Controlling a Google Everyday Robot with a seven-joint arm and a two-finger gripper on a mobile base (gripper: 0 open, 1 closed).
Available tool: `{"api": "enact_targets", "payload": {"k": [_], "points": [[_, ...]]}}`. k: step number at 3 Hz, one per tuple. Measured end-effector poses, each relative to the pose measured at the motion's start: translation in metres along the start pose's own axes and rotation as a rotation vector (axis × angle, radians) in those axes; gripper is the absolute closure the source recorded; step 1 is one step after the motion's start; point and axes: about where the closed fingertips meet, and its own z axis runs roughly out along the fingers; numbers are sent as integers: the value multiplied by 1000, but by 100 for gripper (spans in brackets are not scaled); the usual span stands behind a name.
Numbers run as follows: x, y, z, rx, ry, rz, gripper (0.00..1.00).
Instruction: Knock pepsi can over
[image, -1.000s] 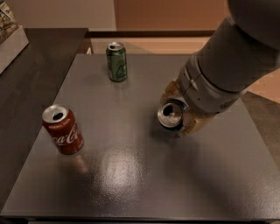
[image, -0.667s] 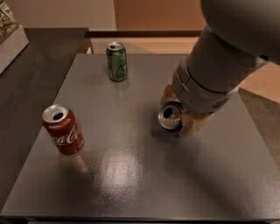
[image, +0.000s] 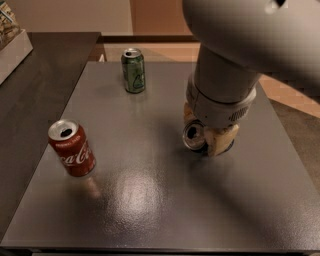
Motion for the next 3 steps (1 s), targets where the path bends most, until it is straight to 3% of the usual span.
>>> {"api": "enact_targets", "payload": {"k": [2, 3], "points": [[-1, 1, 20, -80, 69, -54, 13], [-2, 0, 18, -72, 73, -55, 0]]}}
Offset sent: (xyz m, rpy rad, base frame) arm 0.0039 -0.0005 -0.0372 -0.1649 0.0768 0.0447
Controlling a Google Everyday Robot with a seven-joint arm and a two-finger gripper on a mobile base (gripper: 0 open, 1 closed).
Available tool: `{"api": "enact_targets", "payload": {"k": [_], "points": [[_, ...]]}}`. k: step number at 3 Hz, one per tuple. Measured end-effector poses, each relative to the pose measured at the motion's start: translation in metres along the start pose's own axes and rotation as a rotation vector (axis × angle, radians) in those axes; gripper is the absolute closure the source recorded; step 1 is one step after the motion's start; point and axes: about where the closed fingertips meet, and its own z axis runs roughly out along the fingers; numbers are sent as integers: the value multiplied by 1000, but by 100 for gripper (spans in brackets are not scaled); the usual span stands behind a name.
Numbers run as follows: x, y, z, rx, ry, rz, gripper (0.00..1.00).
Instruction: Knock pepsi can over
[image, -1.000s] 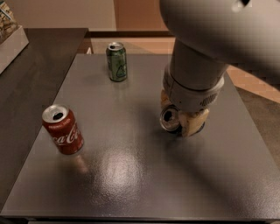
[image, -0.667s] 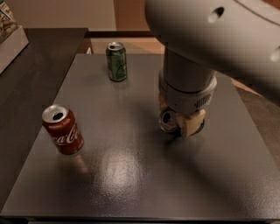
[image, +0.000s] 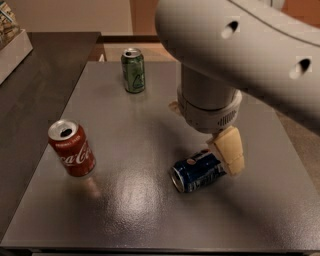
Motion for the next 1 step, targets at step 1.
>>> {"api": "enact_targets", "payload": {"k": [1], "points": [[0, 0, 0, 0, 0, 0, 0]]}}
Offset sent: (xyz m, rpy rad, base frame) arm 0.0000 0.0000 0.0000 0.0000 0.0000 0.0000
